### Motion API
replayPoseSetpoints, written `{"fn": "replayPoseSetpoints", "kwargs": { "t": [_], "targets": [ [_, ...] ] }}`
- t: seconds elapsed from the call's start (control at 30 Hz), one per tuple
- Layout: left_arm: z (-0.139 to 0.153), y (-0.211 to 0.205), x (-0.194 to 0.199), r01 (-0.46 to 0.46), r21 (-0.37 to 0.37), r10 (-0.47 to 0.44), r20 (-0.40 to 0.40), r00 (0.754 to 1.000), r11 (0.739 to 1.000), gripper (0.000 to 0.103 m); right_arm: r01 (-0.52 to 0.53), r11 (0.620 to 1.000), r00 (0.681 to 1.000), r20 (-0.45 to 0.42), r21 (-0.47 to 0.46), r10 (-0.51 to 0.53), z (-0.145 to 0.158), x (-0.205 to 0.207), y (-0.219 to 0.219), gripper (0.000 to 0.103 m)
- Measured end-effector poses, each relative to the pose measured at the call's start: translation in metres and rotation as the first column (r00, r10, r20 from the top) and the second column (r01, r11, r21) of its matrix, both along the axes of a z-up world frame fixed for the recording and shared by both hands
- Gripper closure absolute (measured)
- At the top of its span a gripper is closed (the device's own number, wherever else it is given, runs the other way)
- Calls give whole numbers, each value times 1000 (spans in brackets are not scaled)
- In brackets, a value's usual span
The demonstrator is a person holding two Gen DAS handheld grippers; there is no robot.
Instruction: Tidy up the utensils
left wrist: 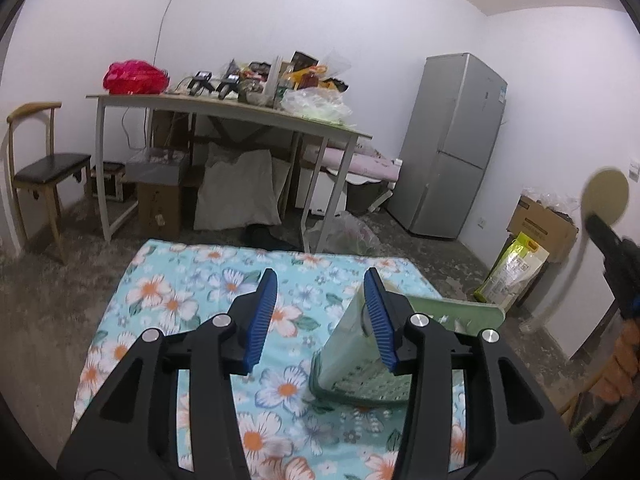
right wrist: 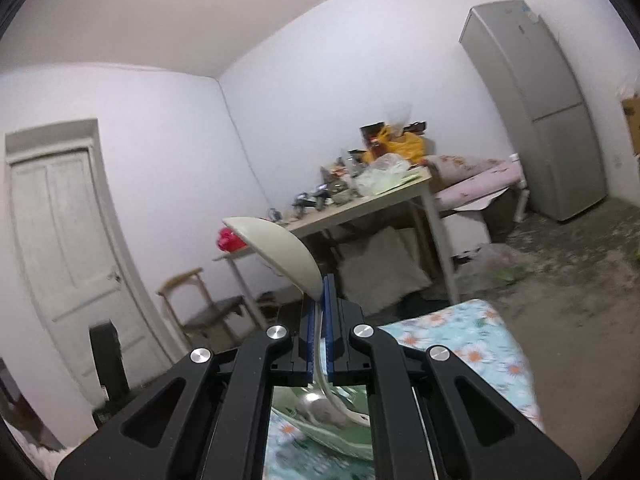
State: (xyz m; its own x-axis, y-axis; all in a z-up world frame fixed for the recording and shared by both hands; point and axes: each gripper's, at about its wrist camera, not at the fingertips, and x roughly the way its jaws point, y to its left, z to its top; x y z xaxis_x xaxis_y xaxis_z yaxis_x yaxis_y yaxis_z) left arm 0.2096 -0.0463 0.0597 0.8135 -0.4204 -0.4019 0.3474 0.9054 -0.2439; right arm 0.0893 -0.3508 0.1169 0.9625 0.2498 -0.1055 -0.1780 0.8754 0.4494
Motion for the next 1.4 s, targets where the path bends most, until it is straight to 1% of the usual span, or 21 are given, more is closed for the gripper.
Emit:
{"fn": "replayPoseSetpoints", "kwargs": {
  "t": [0.1, 0.17, 0.23, 0.3, 0.37, 0.4, 0.47, 0.5, 0.53, 0.6, 0.67, 0.8, 0.83, 0.87, 0.93, 0.97, 1.0, 1.07, 1.17, 1.3, 1.4],
  "targets": [
    [-10, 4, 1, 2, 9, -2, -28, 1000, 1000, 60, -25, 999, 1000, -3, 23, 25, -14, 17, 1, 99],
    [-16, 6, 1, 10, 17, -10, -41, 999, 1000, 59, -20, 1000, 999, -26, -3, 20, -32, 30, 4, 99],
    [-23, 5, 2, 25, 29, -23, -55, 998, 999, 56, -17, 999, 998, -66, -39, 15, -49, 40, 7, 98],
    [-29, 3, 2, 49, 44, -45, -70, 996, 998, 53, -27, 998, 989, -144, -63, 18, -71, 50, 6, 97],
    [-34, -1, 3, 76, 64, -71, -79, 994, 995, 49, -42, 997, 980, -196, -65, 29, -83, 54, 6, 96],
    [-36, -3, 4, 93, 79, -87, -83, 993, 993, 48, -45, 996, 977, -210, -72, 29, -86, 52, 5, 96],
    [-42, -10, 6, 133, 110, -124, -88, 988, 985, 45, -40, 995, 974, -225, -93, 18, -88, 45, 1, 81],
    [-44, -12, 8, 149, 121, -138, -91, 986, 981, 44, -32, 995, 973, -230, -98, 8, -88, 43, -1, 58],
    [-47, -16, 9, 172, 138, -160, -95, 983, 975, 43, -25, 995, 972, -234, -100, 1, -87, 42, -3, 50],
    [-52, -25, 13, 213, 167, -197, -104, 975, 963, 41, -34, 996, 961, -277, -88, 8, -92, 42, -10, 50],
    [-57, -29, 16, 253, 170, -236, -117, 965, 952, 40, -51, 997, 944, -329, -54, 30, -100, 47, -14, 50],
    [-66, -36, 26, 331, 148, -311, -147, 939, 932, 37, -81, 996, 888, -450, 42, 91, -124, 64, -20, 50],
    [-67, -38, 27, 345, 143, -324, -149, 934, 928, 36, -84, 995, 878, -468, 61, 103, -130, 66, -21, 53],
    [-69, -40, 31, 364, 137, -343, -154, 926, 921, 35, -86, 992, 856, -503, 95, 123, -137, 74, -23, 57],
    [-71, -44, 35, 402, 121, -381, -165, 910, 908, 35, -88, 985, 823, -547, 146, 155, -148, 84, -26, 75],
    [-71, -47, 35, 425, 109, -405, -169, 899, 899, 35, -85, 982, 818, -552, 168, 165, -151, 86, -28, 75],
    [-71, -49, 36, 435, 103, -415, -169, 894, 895, 35, -84, 979, 815, -552, 187, 175, -152, 88, -30, 77],
    [-70, -57, 35, 459, 97, -441, -166, 882, 883, 34, -100, 976, 801, -565, 195, 195, -152, 93, -34, 80],
    [-66, -66, 29, 464, 117, -447, -149, 882, 878, 31, -133, 972, 770, -598, 194, 224, -153, 101, -41, 82],
    [-56, -69, 17, 483, 93, -468, -143, 872, 871, 30, -182, 955, 723, -627, 232, 290, -155, 116, -57, 85],
    [-50, -71, 2, 493, 78, -480, -144, 865, 866, 30, -211, 941, 698, -633, 266, 335, -156, 126, -68, 87]
  ]
}}
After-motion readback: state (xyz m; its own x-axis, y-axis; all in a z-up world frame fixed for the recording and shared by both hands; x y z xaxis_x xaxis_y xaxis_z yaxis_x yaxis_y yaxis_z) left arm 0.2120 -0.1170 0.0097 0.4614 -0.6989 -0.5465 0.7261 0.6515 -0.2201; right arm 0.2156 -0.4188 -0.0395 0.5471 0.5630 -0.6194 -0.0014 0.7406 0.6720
